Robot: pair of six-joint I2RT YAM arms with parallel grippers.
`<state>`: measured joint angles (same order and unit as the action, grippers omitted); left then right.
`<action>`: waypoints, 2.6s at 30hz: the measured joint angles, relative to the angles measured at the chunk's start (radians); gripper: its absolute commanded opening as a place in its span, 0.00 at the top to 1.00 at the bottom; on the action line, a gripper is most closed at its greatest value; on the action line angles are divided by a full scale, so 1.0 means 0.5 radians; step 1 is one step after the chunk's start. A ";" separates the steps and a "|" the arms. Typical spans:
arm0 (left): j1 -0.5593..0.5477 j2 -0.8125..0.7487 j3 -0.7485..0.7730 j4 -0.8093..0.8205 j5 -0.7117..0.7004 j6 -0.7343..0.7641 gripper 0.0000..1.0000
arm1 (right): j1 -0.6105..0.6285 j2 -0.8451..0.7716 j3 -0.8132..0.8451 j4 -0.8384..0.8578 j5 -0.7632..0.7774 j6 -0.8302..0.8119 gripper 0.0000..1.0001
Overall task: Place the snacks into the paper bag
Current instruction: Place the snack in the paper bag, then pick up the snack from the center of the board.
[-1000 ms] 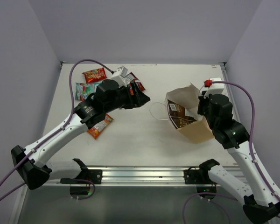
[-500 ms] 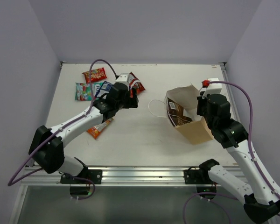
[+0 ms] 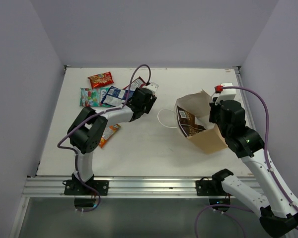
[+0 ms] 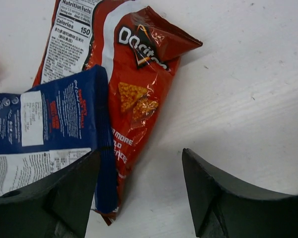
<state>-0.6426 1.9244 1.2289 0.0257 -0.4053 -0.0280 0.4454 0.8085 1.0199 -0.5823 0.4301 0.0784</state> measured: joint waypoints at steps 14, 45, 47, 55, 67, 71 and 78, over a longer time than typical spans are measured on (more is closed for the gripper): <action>-0.058 0.390 0.126 0.294 -0.322 0.520 0.45 | 0.000 -0.013 -0.011 0.002 -0.016 0.011 1.00; -0.144 0.631 0.237 0.500 -0.725 0.826 0.94 | 0.000 -0.030 -0.024 0.011 -0.065 0.015 1.00; -0.143 0.633 0.246 0.480 -0.735 0.819 1.00 | 0.000 -0.030 -0.025 0.011 -0.065 0.015 1.00; -0.143 0.383 0.294 0.092 -0.576 0.546 1.00 | 0.002 -0.034 -0.025 0.011 -0.065 0.015 1.00; -0.124 -0.217 0.695 -0.673 0.238 -0.208 1.00 | 0.002 -0.087 -0.029 0.006 -0.066 0.021 1.00; -0.027 -0.272 0.667 -0.816 0.764 -0.470 1.00 | 0.003 -0.098 -0.029 0.005 -0.065 0.022 1.00; 0.106 -0.329 0.342 -0.899 1.451 -0.803 1.00 | 0.003 -0.117 -0.030 0.005 -0.065 0.023 1.00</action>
<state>-0.5896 1.7599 1.3998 -0.4236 0.3202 -0.4294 0.4469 0.7498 1.0050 -0.5800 0.3977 0.0898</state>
